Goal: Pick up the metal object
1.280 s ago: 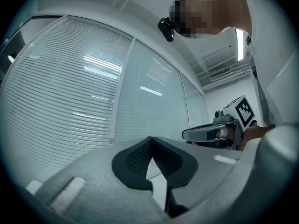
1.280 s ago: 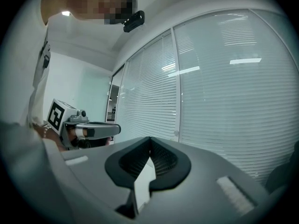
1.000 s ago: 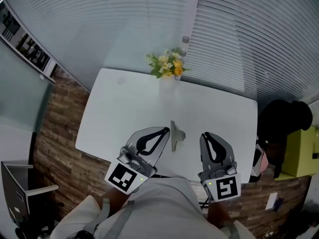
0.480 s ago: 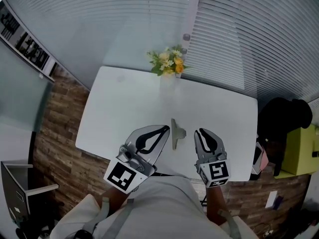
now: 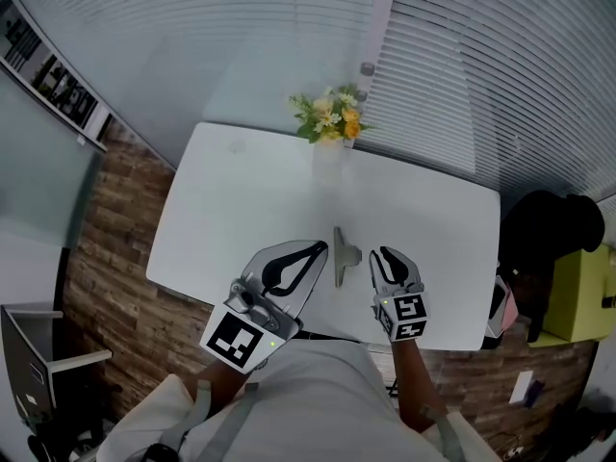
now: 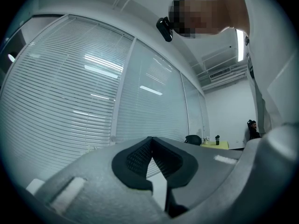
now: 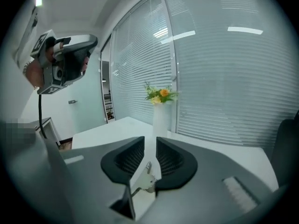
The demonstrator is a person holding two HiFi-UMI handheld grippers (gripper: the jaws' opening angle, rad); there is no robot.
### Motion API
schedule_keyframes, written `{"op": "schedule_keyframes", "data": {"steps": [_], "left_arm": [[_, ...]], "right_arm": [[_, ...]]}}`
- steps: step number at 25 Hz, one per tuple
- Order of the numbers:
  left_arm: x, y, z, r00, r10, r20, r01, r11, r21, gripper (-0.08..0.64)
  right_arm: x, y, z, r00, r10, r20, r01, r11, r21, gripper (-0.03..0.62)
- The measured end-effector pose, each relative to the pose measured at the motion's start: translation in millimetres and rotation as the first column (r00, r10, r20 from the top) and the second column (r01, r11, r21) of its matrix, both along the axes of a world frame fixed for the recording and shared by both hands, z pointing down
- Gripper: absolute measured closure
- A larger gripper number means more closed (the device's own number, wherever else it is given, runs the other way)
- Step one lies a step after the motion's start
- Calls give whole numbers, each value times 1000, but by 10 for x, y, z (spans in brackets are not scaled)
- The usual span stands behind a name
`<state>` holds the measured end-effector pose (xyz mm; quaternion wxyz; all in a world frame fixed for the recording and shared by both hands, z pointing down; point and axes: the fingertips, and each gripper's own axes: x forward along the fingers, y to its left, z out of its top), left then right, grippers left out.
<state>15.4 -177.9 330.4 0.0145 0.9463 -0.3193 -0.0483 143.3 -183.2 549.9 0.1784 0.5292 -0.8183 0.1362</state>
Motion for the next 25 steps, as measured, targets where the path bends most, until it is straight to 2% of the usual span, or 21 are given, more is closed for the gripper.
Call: {"op": "schedule_keyframes", "data": {"steps": [5,15,25], "left_arm": [[-26,-21,14,1000,-9,3,9,1000,-3,558],[-31,-74,23,1000,-23,-6,23,1000,-8,558],[-37,-112,36,1000,-29,0,29,999,-13,558]], "right_arm": [[25,-27,377,999,17,40,-14,997,-70,506],[39,-91,1048,999,15,31,-9,985,-174,492],[-31,-128,1505,999,-1,37,10,964,-264,483]]}}
